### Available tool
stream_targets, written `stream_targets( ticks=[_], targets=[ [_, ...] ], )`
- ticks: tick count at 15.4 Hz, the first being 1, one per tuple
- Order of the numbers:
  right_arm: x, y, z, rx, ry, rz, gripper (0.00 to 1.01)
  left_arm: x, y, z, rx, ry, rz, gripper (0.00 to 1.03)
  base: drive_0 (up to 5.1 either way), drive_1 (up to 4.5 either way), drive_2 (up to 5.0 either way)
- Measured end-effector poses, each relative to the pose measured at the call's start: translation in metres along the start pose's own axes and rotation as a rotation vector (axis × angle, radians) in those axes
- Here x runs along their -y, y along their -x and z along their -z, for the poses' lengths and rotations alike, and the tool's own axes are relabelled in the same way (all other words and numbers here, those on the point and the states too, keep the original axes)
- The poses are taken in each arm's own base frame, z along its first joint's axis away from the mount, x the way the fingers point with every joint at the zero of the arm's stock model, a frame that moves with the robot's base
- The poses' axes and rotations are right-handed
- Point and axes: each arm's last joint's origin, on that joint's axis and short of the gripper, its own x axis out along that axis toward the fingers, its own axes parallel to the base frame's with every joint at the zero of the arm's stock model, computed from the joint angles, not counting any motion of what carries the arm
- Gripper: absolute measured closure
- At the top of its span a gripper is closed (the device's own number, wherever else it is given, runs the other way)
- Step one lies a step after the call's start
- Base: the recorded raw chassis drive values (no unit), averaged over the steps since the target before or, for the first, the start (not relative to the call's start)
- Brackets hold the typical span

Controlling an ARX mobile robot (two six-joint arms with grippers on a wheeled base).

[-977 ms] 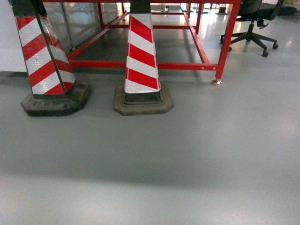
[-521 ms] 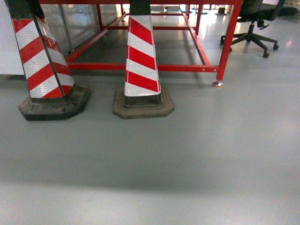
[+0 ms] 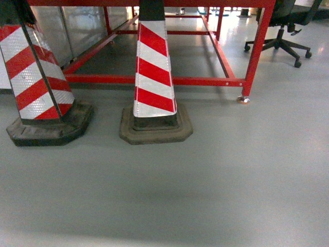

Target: Pick capacitor and pack into box

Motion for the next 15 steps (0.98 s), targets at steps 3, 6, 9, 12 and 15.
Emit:
stream_targets(
  ticks=[3,6,9,12,15],
  targets=[
    [0.0,0.0,0.0004,-0.005,0.0,0.0,0.03,0.0,0.0,0.0006,-0.006,0.0,0.0,0.59,0.1,4.12,-3.9],
    [0.0,0.0,0.0005,-0.005,0.0,0.0,0.03,0.0,0.0,0.0005,-0.005,0.0,0.0,0.59,0.1,4.12,-3.9],
    [0.0,0.0,0.0005,-0.005,0.0,0.0,0.03,0.0,0.0,0.0006,-0.006,0.0,0.0,0.59,0.1,4.12,-3.9],
    [0.0,0.0,0.0006,-0.006,0.0,0.0,0.03,0.0,0.0,0.0003,-0.003,0.0,0.0,0.59,0.1,4.12,-3.9],
    [0.0,0.0,0.0004,-0.005,0.0,0.0,0.03,-0.0001,0.0,0.0005,-0.005,0.0,-0.002,0.59,0.1,4.12,-3.9]
  ],
)
